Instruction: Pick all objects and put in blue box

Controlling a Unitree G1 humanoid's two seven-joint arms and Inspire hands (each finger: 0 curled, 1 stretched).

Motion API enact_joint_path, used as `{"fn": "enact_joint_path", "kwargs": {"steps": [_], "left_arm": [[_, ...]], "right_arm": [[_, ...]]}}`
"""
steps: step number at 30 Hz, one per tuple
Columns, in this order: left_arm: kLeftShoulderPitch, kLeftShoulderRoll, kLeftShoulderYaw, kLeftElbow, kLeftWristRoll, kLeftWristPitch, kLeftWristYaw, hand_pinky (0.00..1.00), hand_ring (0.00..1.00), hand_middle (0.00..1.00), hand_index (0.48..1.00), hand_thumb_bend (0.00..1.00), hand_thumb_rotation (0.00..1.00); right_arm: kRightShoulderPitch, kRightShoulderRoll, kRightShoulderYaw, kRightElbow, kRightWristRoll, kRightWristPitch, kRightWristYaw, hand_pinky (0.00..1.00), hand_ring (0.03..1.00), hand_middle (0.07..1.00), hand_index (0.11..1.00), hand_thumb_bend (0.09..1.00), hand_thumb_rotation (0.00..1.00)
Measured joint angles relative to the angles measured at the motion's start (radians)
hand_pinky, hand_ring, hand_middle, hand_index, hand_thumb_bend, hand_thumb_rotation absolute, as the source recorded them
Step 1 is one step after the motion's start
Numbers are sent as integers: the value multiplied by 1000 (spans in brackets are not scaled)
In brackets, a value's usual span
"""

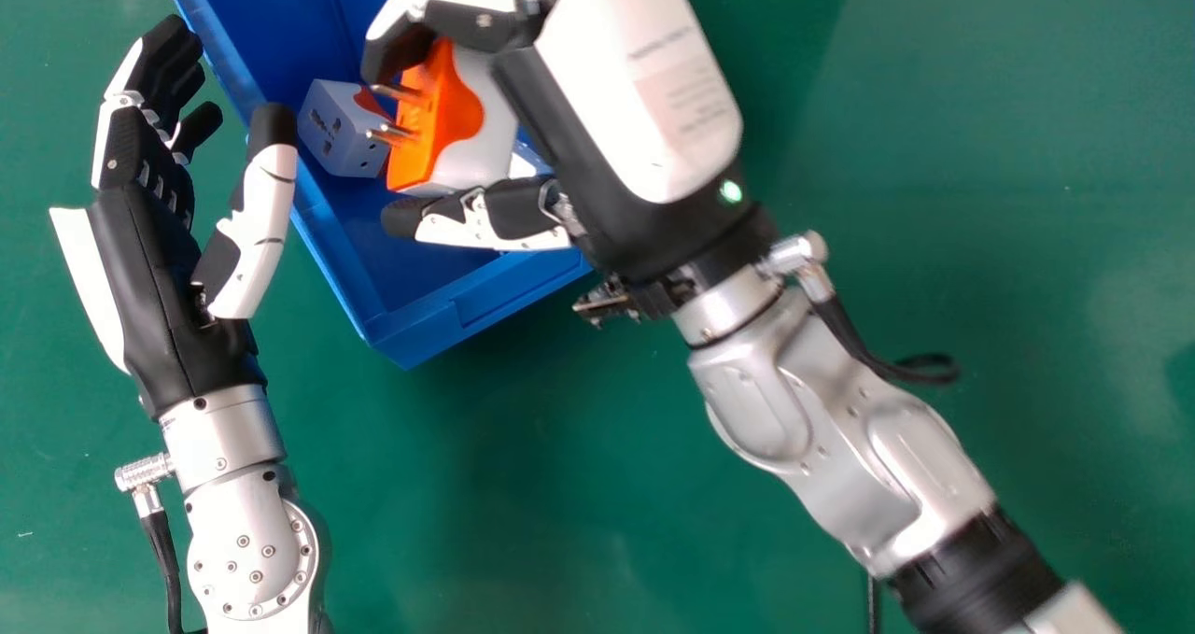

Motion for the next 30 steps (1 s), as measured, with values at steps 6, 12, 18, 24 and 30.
{"fn": "enact_joint_path", "kwargs": {"steps": [6, 12, 18, 24, 30], "left_arm": [[-4, 4, 2, 4, 1, -4, 15, 802, 840, 833, 798, 602, 437], [-8, 8, 5, 8, 2, -5, 20, 800, 840, 833, 798, 601, 439], [-9, 11, 6, 11, 2, -8, 26, 799, 839, 833, 798, 598, 435], [-13, 11, 5, 14, 2, -9, 28, 799, 837, 833, 798, 598, 431], [-26, 16, 5, 32, 3, -16, 30, 797, 837, 833, 798, 595, 428]], "right_arm": [[-181, 16, 55, 342, -34, -8, -113, 333, 456, 520, 490, 497, 0], [-308, 56, 118, 602, -58, -3, -203, 327, 454, 527, 494, 497, 0], [-370, 77, 168, 719, -58, 7, -255, 321, 454, 525, 502, 497, 0], [-393, 81, 206, 755, -58, 18, -290, 319, 454, 524, 505, 497, 0], [-403, 86, 233, 768, -59, 18, -313, 322, 450, 501, 509, 498, 0]]}}
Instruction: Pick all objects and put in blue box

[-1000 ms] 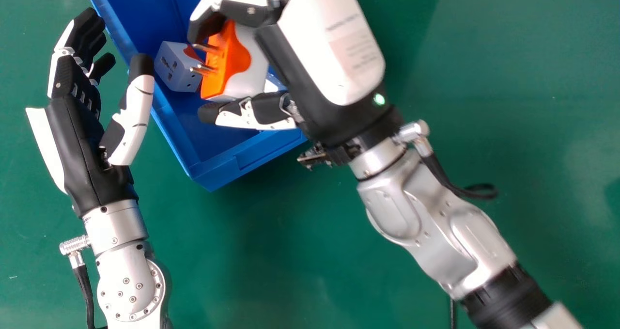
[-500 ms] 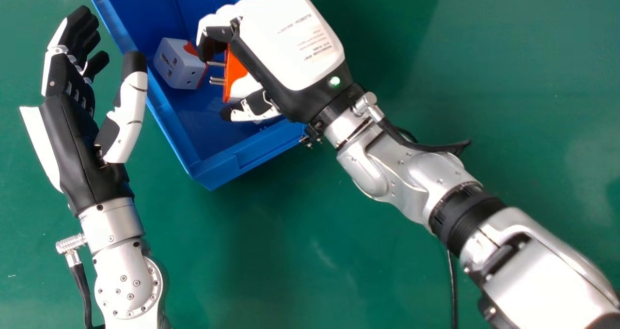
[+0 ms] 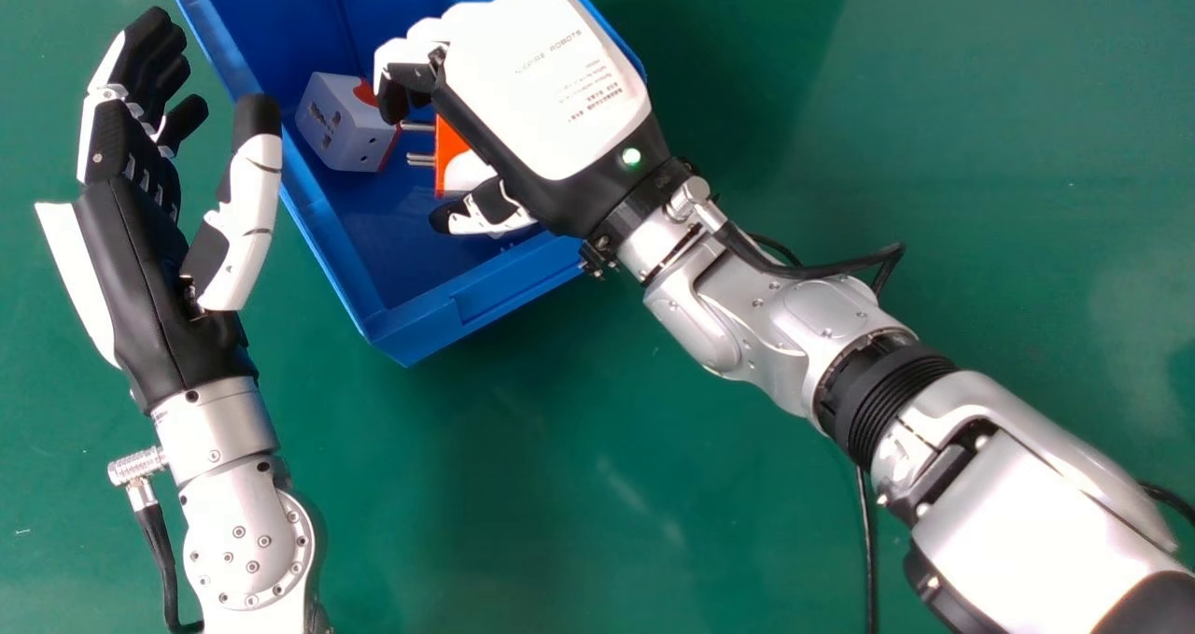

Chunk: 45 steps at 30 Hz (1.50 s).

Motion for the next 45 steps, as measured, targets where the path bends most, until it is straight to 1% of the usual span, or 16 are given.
{"fn": "enact_joint_path", "kwargs": {"steps": [5, 6, 7, 8, 9, 11, 14, 17, 18, 20, 26, 30, 32, 37, 42, 45], "left_arm": [[-3, 6, 0, 16, 0, -14, 0, 795, 838, 835, 799, 590, 425], [-5, 6, 0, 19, 0, -17, 0, 796, 839, 836, 799, 588, 424], [-7, 7, 0, 21, 0, -18, 0, 795, 840, 836, 799, 589, 424], [-9, 7, 0, 22, 0, -18, 0, 795, 840, 836, 799, 589, 424], [-11, 7, 0, 22, 0, -18, 0, 795, 840, 836, 798, 590, 425], [-16, 7, 0, 23, -1, -19, 0, 794, 841, 837, 799, 591, 427], [-19, 8, 0, 25, -1, -19, 0, 794, 842, 839, 801, 591, 428], [-21, 9, 0, 29, -1, -19, 0, 793, 843, 841, 801, 594, 429], [-23, 9, 0, 30, -2, -19, 0, 793, 843, 841, 801, 594, 429], [-28, 9, 0, 31, -2, -19, 0, 791, 843, 842, 800, 594, 429], [-34, 10, -1, 35, -3, -20, -2, 796, 845, 844, 800, 596, 427], [-33, 8, -6, 35, -4, -25, -3, 798, 846, 844, 800, 596, 426], [-29, 7, -7, 35, -3, -30, -3, 800, 847, 845, 802, 597, 425], [-7, 6, -8, 25, -1, -31, -1, 801, 845, 842, 802, 595, 432], [18, 5, -8, 14, -1, -31, -1, 800, 841, 838, 803, 595, 429], [30, 5, -9, 13, -1, -30, -2, 806, 840, 835, 802, 601, 431]], "right_arm": [[-10, -2, 22, -5, -21, 51, -7, 328, 453, 498, 507, 499, 0], [-10, -3, 30, -9, -33, 71, -4, 351, 487, 539, 504, 495, 0], [-10, -5, 35, -16, -38, 87, 5, 395, 537, 593, 553, 556, 0], [-10, -7, 38, -24, -39, 97, 13, 395, 537, 593, 553, 556, 0], [-10, -9, 41, -35, -39, 110, 28, 438, 582, 641, 598, 609, 0], [-10, -13, 44, -60, -41, 142, 58, 545, 691, 746, 694, 696, 55], [-8, -17, 49, -97, -41, 203, 115, 597, 741, 792, 737, 728, 91], [-3, -22, 49, -141, -39, 248, 177, 764, 867, 894, 853, 794, 222], [0, -24, 49, -156, -39, 261, 192, 764, 867, 894, 853, 794, 222], [7, -29, 49, -182, -39, 277, 210, 879, 932, 946, 925, 845, 325], [48, -53, 46, -267, -36, 301, 230, 969, 983, 986, 981, 898, 442], [97, -75, 18, -348, -27, 299, 238, 980, 989, 991, 988, 907, 466], [131, -92, 6, -402, -17, 295, 239, 990, 995, 996, 994, 908, 536], [235, -130, -35, -520, 15, 248, 215, 995, 998, 998, 997, 910, 596], [355, -175, -103, -648, 82, 154, 169, 998, 999, 1000, 999, 909, 668], [425, -180, -150, -710, 115, 108, 126, 997, 1000, 1000, 1000, 906, 756]]}}
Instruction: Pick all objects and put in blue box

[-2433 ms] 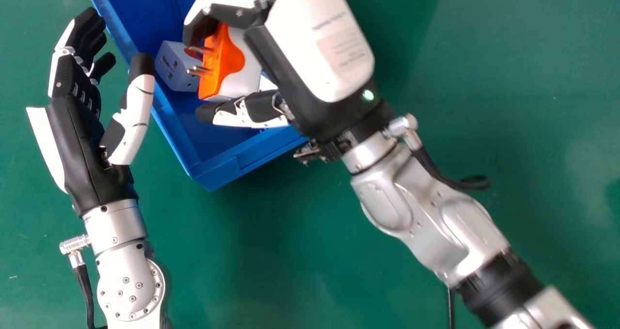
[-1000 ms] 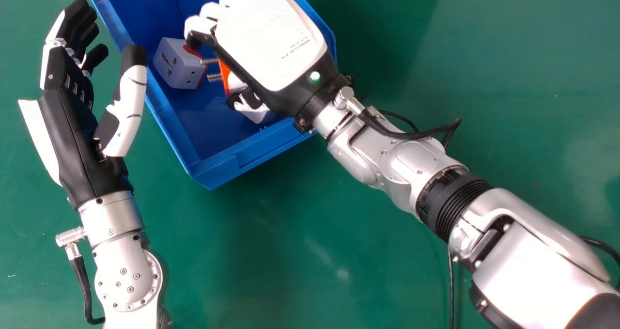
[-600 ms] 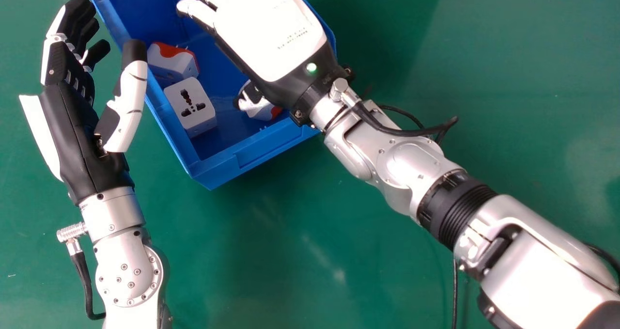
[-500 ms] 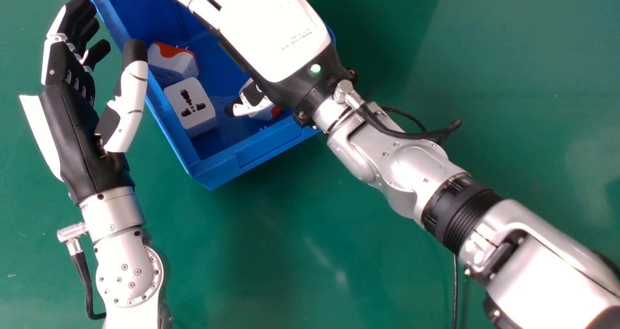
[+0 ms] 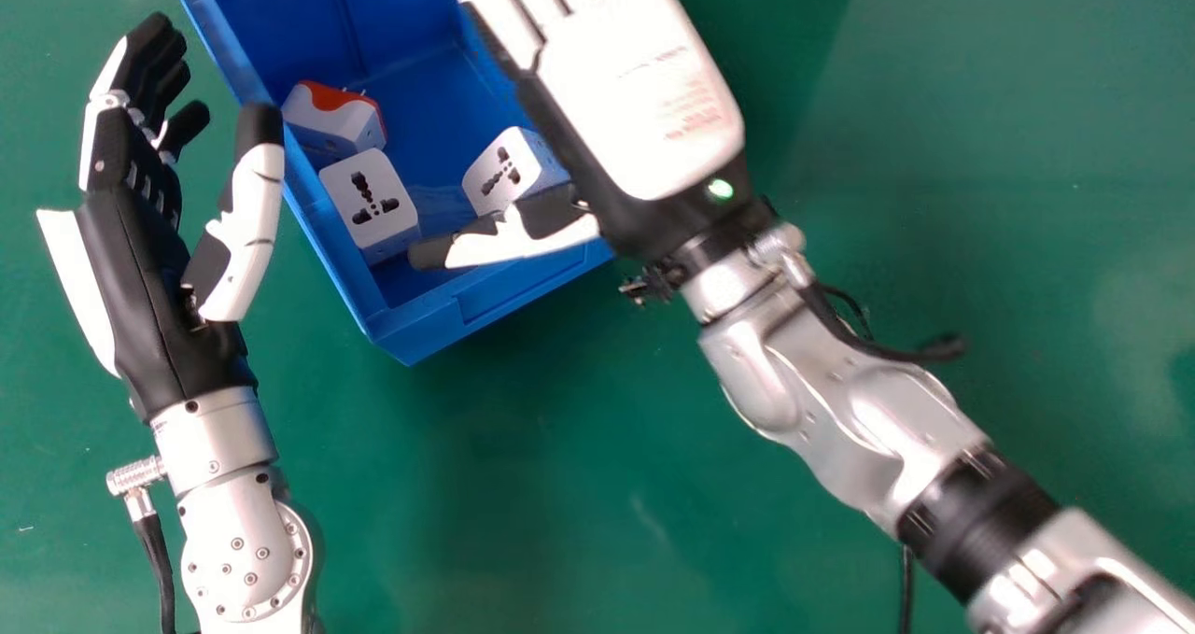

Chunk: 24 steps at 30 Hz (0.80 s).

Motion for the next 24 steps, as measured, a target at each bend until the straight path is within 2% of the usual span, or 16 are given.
{"fn": "enact_joint_path", "kwargs": {"steps": [5, 10, 14, 18, 24], "left_arm": [[7, 0, 0, -2, -2, 0, -2, 806, 838, 833, 802, 609, 436], [17, 0, 0, 5, -2, -6, -12, 807, 835, 827, 795, 623, 446], [17, 0, 0, 15, -3, -12, -19, 809, 837, 827, 793, 630, 447], [16, 1, 2, 29, -14, -21, -22, 806, 835, 825, 793, 644, 454], [17, 3, 3, 35, -13, -29, -23, 802, 829, 820, 788, 660, 466]], "right_arm": [[159, 10, -70, -74, 86, -101, -68, 966, 1000, 1000, 1000, 891, 847], [294, 44, -126, -82, 177, -195, -112, 883, 971, 992, 1000, 849, 934], [364, 67, -141, -82, 216, -269, -113, 886, 970, 993, 1000, 825, 958], [419, 84, -155, -82, 248, -323, -91, 902, 967, 988, 999, 788, 979], [471, 124, -206, -111, 349, -357, -15, 918, 971, 981, 989, 721, 987]]}}
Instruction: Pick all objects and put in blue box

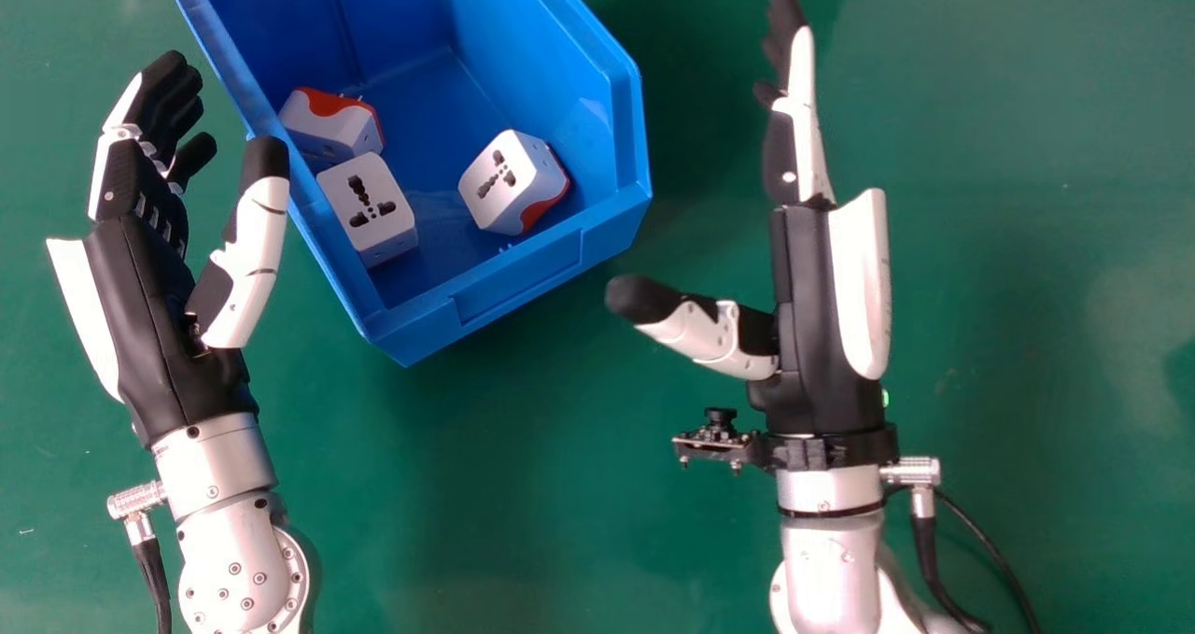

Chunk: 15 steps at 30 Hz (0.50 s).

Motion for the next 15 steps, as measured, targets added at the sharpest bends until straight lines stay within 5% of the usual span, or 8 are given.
{"fn": "enact_joint_path", "kwargs": {"steps": [15], "left_arm": [[2, 4, 4, 13, -29, -6, -30, 802, 827, 817, 786, 667, 463]], "right_arm": [[90, 60, -65, -38, 43, 9, 101, 881, 935, 959, 969, 674, 998]]}}
